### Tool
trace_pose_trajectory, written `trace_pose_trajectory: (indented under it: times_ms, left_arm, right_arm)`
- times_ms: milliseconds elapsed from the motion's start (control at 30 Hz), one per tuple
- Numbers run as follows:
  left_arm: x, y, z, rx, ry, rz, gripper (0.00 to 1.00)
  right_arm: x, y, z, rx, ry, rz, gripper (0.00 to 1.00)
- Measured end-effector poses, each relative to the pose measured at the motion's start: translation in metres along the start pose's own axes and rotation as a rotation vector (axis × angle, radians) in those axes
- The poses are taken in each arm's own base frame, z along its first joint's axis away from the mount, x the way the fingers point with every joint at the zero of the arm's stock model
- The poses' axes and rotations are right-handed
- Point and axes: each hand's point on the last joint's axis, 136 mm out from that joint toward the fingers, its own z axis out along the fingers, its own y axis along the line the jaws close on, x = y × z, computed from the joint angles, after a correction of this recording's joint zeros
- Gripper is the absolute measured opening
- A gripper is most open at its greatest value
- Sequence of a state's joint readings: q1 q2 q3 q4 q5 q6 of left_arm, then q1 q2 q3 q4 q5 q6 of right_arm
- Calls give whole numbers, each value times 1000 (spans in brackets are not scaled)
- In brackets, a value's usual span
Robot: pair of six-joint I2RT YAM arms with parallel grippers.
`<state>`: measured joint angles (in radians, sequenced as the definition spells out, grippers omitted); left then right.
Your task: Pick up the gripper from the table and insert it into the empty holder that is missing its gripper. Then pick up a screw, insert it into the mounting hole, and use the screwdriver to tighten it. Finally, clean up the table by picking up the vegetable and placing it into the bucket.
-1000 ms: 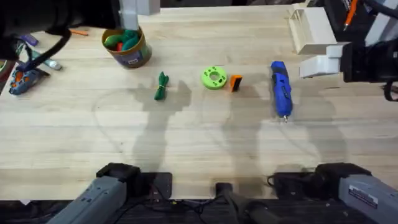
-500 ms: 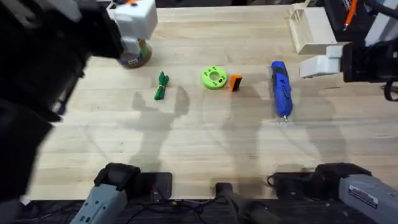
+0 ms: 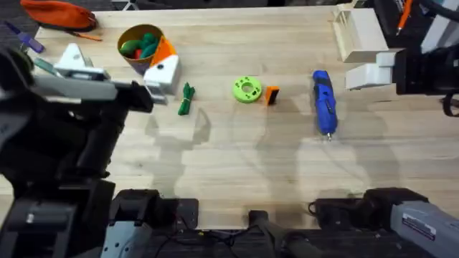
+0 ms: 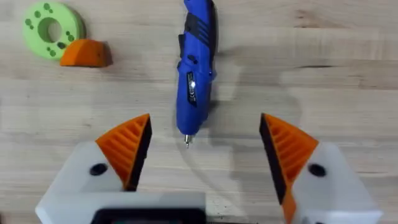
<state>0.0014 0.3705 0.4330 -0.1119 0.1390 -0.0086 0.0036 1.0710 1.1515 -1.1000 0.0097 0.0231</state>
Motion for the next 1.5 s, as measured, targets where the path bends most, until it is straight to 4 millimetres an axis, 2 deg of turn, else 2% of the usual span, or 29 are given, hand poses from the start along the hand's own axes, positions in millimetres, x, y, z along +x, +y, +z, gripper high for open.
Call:
trace_pose_trajectory:
  times_ms: [267,467,733,1133,1267,1400,1500]
  left_arm:
    - [21,-9,-12,55,-32,3,985]
    - [44,-14,-15,81,-37,-1,986]
    - [64,-22,-19,127,-63,4,987]
    - [91,-32,-14,198,-48,-20,985]
    - [96,-42,-15,258,-46,-35,985]
    - [96,-60,-20,367,-44,-35,985]
    - [103,-75,-27,459,-10,-47,985]
  right_arm:
    - [0,0,0,0,0,0,992]
    - [0,0,0,0,0,0,992]
    - [0,0,0,0,0,0,991]
    - [0,0,0,0,0,0,990]
    - [0,0,0,0,0,0,993]
    - [0,0,0,0,0,0,992]
    - [0,0,0,0,0,0,991]
